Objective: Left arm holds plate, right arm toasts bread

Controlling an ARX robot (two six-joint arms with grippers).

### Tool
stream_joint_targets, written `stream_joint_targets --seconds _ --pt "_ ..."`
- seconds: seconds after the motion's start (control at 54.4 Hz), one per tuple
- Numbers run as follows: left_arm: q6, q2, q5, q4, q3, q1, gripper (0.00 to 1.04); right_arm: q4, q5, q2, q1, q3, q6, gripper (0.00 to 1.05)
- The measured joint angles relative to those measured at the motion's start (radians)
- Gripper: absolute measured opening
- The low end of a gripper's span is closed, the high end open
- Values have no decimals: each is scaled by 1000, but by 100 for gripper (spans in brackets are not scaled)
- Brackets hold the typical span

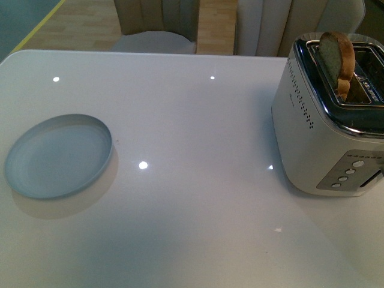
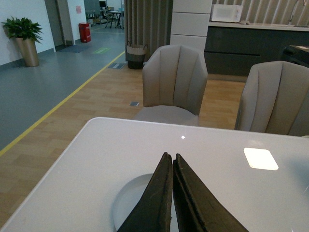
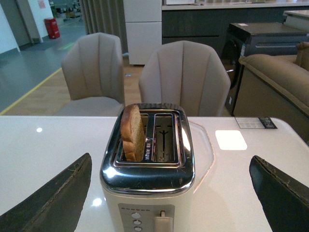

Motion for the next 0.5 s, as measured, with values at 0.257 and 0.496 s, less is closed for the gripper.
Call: stream_joint_targets --seconds 0.257,0.496 --pt "0 0 0 0 0 0 3 0 0 0 0 0 0 96" --pt "0 0 0 0 0 0 34 0 0 0 0 0 0 96"
